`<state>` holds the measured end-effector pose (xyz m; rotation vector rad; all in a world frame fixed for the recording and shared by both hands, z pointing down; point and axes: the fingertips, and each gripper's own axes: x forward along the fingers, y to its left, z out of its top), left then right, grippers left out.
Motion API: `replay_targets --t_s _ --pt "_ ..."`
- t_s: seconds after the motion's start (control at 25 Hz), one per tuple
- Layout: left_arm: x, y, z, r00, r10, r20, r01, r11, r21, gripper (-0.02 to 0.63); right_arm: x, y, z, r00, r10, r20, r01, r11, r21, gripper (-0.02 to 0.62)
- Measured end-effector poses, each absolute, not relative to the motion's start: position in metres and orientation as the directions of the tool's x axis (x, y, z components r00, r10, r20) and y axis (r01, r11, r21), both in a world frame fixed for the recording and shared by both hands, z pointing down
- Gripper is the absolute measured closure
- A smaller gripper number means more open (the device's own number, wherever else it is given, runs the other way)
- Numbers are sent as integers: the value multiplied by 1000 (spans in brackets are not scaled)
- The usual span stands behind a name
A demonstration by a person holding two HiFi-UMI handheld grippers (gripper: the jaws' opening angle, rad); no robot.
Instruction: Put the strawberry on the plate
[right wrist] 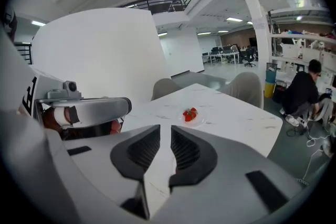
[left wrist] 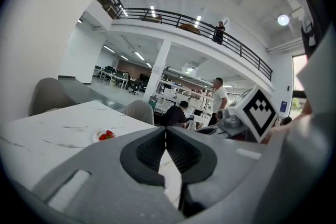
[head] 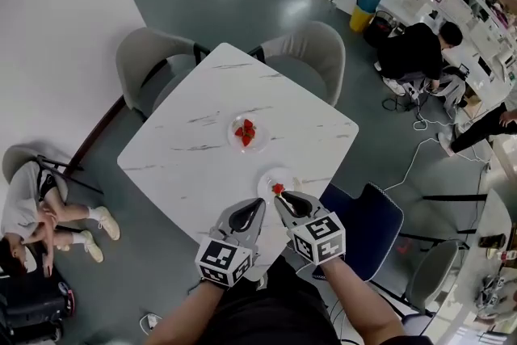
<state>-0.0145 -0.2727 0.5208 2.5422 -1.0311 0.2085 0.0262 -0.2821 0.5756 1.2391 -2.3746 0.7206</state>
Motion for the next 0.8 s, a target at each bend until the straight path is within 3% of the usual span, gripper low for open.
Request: replay_targets --t_s 0.4,0.8 --pt "-26 -249 475 743 -622 247 -669 -686 286 597 16 -268 499 -538 -752 382 -843 463 -275 591" --pt "-37 -239 391 775 -620 122 -630 -745 217 597 0 -261 408 -545 -802 244 -837 506 -207 592"
